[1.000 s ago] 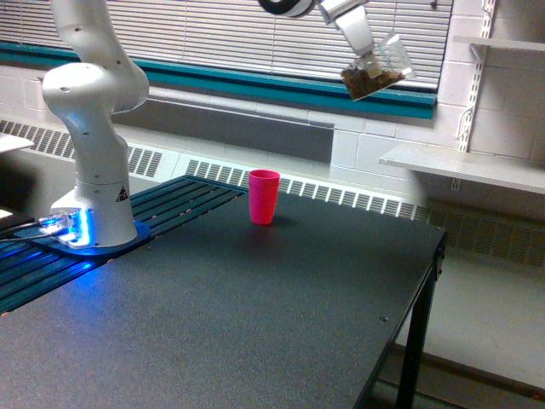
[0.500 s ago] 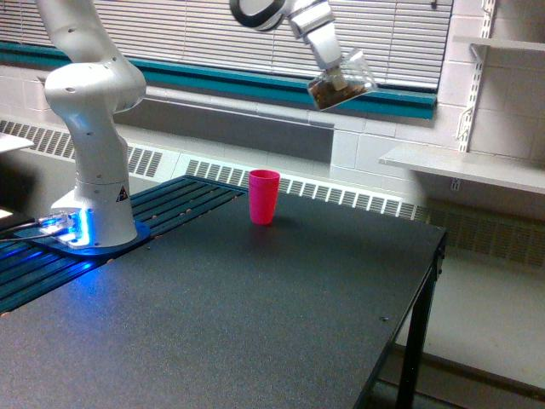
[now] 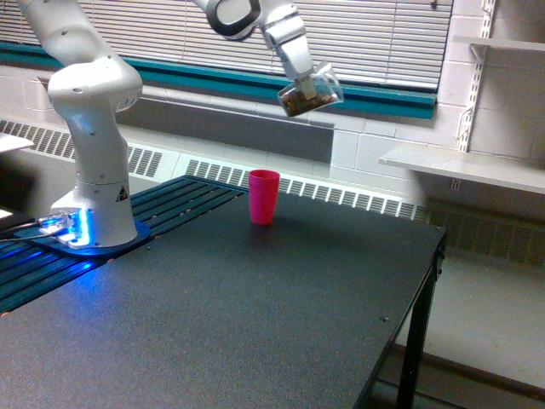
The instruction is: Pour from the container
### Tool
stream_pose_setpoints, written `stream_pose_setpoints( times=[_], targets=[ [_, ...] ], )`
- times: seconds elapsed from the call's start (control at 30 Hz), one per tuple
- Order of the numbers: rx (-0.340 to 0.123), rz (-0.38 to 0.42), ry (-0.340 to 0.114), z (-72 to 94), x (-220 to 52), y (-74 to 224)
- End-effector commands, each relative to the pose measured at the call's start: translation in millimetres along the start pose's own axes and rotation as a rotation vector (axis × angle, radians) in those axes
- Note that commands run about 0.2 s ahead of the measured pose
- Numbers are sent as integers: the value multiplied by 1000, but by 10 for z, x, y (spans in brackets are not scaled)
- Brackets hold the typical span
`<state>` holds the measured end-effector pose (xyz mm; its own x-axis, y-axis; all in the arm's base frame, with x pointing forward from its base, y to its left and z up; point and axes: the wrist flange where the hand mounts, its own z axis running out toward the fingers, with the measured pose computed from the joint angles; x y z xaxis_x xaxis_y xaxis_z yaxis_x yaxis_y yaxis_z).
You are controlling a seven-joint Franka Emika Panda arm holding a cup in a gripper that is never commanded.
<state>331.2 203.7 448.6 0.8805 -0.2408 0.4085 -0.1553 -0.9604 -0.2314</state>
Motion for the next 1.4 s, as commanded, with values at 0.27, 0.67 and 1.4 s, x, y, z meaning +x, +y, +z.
stream_pose_setpoints(
  times=[0.27,0.67,1.4],
  targets=[
    [16,-39,-46,-123,-654,-163],
    [33,-18,-100,-214,-1129,-291],
    [1,162,-185,-81,-1442,-547]
  ],
)
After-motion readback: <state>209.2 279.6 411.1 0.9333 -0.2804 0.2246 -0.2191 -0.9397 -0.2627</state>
